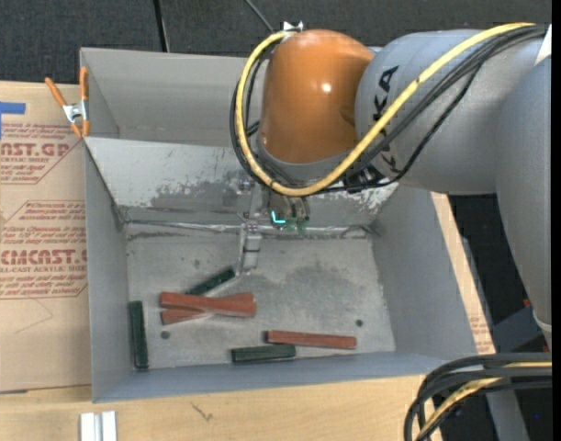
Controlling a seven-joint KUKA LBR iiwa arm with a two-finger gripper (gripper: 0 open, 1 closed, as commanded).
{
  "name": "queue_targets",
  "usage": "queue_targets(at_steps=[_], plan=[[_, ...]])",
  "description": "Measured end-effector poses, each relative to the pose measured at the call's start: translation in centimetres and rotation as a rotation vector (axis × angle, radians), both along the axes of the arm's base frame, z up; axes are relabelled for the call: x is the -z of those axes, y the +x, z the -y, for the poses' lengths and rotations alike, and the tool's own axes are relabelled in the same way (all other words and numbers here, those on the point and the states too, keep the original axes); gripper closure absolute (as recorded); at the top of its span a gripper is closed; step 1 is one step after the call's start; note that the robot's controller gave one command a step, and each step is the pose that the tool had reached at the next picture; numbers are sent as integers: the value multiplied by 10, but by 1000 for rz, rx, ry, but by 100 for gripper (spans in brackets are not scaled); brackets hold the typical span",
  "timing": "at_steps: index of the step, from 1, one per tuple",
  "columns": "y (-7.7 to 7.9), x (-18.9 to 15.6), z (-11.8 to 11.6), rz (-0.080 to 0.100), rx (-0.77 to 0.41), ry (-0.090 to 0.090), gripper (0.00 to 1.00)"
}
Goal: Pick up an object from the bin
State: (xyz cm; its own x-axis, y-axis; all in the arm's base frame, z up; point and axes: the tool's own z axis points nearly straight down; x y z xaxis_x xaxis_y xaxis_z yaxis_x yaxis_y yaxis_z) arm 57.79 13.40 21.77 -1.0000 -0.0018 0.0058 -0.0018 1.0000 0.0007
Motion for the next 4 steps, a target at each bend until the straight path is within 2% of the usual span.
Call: queue_targets(at_steps=[1,2,3,4], plan=[[2,-4,1,8,1,1,0],[-5,32,-3,13,-82,1,0],[-32,141,1,21,-243,3,100],[-32,141,1,21,-243,3,100]])
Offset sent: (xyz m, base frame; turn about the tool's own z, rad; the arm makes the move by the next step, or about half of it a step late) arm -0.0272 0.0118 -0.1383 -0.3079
